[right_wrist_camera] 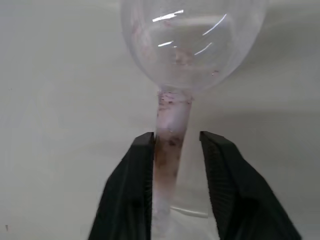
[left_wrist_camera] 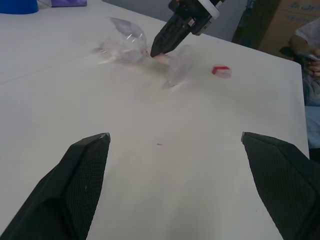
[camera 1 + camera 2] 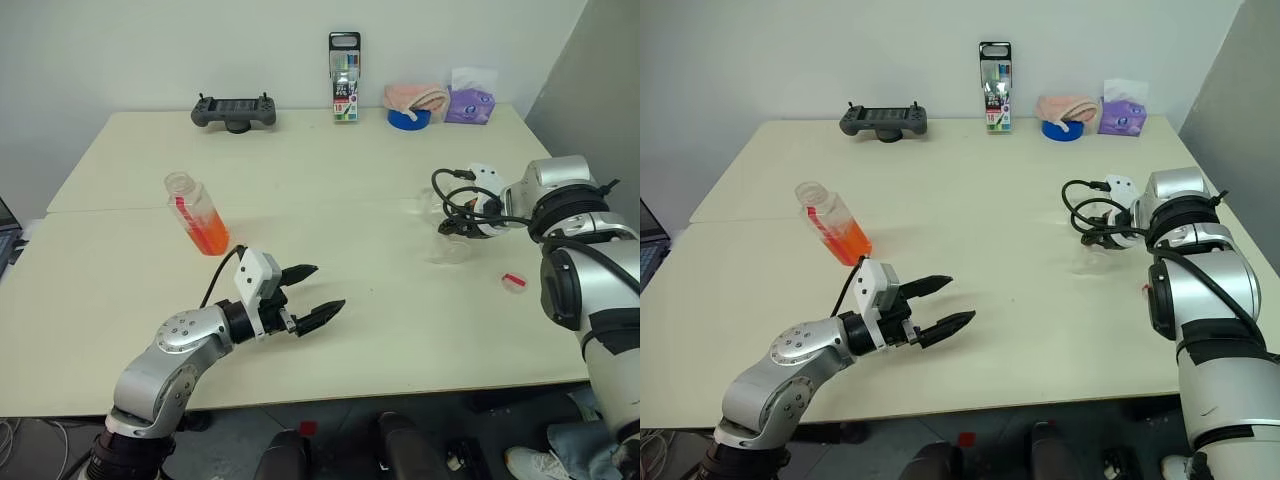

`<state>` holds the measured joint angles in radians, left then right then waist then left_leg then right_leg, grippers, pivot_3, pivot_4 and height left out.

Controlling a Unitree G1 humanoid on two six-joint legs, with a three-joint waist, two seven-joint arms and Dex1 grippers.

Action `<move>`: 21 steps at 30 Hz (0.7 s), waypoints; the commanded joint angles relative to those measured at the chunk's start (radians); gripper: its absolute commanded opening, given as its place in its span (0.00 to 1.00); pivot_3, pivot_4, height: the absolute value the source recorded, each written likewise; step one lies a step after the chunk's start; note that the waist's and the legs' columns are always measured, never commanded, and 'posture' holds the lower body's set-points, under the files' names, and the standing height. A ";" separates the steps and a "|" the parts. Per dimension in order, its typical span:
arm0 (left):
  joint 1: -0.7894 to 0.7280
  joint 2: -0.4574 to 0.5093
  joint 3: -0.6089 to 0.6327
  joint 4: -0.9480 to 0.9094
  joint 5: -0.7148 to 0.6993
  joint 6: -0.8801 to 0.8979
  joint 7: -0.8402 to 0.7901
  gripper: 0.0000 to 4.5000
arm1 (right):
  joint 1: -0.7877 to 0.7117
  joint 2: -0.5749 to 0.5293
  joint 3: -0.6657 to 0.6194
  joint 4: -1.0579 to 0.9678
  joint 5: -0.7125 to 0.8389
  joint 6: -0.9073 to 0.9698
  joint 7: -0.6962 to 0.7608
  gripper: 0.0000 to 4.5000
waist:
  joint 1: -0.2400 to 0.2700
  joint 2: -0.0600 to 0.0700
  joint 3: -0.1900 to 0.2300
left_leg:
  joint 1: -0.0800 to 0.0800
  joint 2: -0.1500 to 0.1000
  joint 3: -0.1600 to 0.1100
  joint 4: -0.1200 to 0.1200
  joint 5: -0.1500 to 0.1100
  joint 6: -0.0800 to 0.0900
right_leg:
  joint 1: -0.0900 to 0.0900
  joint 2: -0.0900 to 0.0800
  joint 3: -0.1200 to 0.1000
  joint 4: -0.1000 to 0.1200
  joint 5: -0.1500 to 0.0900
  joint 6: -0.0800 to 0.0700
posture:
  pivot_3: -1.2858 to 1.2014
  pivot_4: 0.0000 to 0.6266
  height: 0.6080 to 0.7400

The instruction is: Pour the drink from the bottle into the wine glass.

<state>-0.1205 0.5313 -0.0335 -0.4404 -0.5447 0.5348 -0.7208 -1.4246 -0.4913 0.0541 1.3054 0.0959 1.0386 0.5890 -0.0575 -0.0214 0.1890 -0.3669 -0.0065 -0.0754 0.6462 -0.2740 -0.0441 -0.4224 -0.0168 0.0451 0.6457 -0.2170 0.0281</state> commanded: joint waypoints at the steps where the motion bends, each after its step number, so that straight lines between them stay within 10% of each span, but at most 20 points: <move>1: -0.017 0.000 0.010 -0.012 0.014 -0.030 -0.001 1.00 | -0.017 0.002 -0.029 -0.002 -0.013 0.004 -0.001 0.07 | 0.000 0.000 0.000 | 0.000 0.000 0.000 0.000 0.000 0.000 | 0.000 0.000 0.000 0.000 0.000 0.000 | 0.52 0.24 1.00; 11: -0.078 0.007 0.025 0.061 0.036 -0.053 -0.027 1.00 | -0.058 -0.004 -0.108 -0.079 0.010 -0.071 -0.064 0.02 | 0.000 0.001 0.000 | 0.000 0.000 0.000 0.000 0.000 0.000 | 0.000 0.000 0.000 0.000 0.000 0.000 | 0.52 0.24 1.00; 21: 0.039 0.053 0.289 -0.014 -0.176 0.100 0.030 1.00 | 0.351 0.277 -0.135 -0.855 0.080 -0.346 -0.191 0.02 | -0.010 0.001 0.000 | -0.001 0.005 -0.004 -0.002 0.000 0.000 | -0.002 0.003 -0.003 0.002 0.000 0.000 | 0.52 0.24 1.00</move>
<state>-0.0836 0.5682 0.1848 -0.3991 -0.6682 0.6154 -0.7046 -1.0907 -0.2295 -0.0639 0.5486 0.1555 0.7495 0.4345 -0.0674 -0.0199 0.1888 -0.3680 -0.0018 -0.0796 0.6448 -0.2743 -0.0442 -0.4247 -0.0137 0.0418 0.6480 -0.2170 0.0283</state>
